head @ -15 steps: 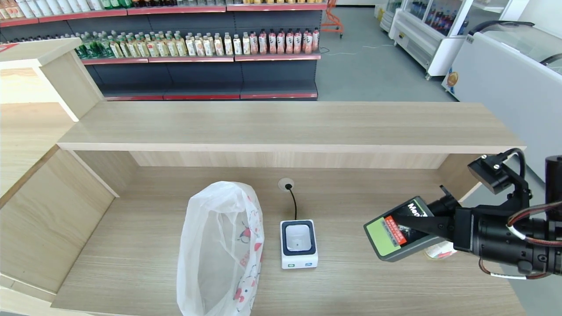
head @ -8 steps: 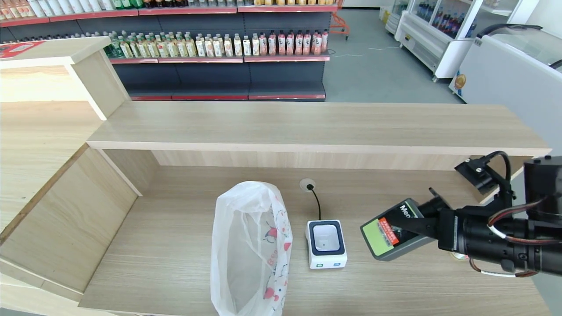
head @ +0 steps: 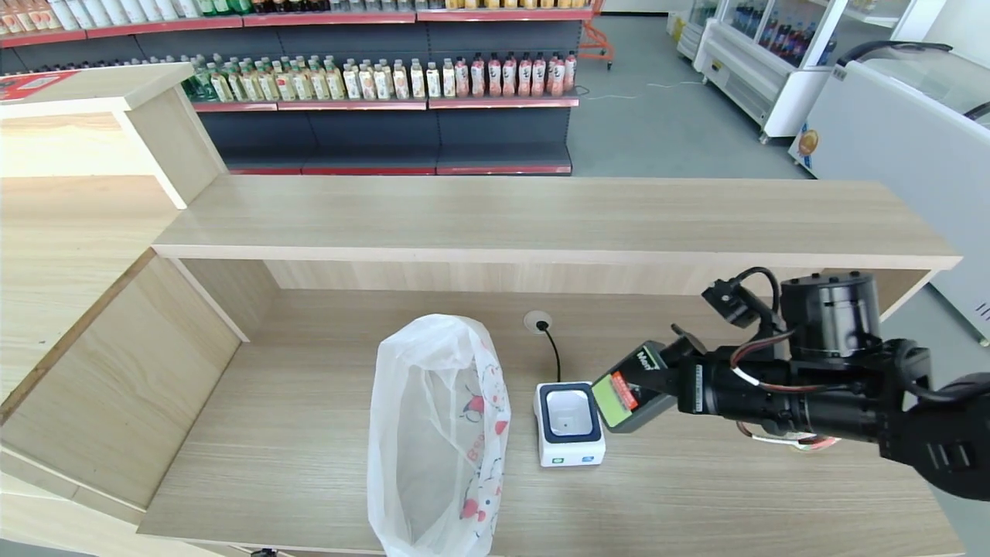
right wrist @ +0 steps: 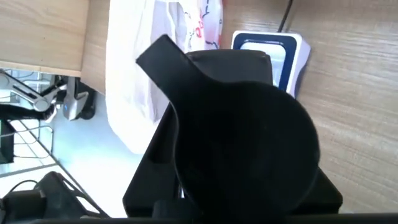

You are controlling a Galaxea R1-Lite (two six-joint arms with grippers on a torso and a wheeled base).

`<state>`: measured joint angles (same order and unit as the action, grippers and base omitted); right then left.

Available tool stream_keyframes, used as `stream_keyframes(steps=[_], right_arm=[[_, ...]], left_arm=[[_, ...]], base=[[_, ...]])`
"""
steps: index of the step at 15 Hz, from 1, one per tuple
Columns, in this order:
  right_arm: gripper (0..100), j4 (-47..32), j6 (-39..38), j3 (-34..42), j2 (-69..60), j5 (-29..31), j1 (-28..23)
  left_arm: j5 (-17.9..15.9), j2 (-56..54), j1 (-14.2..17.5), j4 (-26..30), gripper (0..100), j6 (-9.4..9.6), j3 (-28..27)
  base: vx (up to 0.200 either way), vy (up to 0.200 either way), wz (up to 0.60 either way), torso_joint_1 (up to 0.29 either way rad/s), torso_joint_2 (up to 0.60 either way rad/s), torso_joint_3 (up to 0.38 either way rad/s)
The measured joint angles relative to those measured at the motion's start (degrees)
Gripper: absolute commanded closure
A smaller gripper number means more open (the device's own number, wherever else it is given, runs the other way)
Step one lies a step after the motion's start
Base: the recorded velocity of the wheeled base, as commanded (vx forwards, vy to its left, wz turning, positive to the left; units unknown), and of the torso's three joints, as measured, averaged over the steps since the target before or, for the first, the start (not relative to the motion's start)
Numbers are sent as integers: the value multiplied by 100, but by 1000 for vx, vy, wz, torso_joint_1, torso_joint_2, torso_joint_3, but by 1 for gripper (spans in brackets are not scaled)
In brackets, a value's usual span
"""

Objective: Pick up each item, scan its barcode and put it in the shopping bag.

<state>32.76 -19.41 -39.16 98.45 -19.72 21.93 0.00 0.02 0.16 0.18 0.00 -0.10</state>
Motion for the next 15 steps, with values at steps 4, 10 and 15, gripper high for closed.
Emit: stream_keyframes(steps=[4, 10, 15], right_arm=[[100, 266, 400, -511, 1029, 24, 295], [100, 833, 916, -836, 2082, 475, 411], [100, 857, 956, -1042, 2391, 561, 430]], left_arm=[[0, 0, -2, 0, 0, 5, 0], [0, 0, 0, 0, 0, 10, 0], [0, 0, 0, 0, 0, 2, 0]], base=[[0, 0, 0, 0, 0, 0], [0, 0, 0, 0, 0, 0], [0, 0, 0, 0, 0, 0]])
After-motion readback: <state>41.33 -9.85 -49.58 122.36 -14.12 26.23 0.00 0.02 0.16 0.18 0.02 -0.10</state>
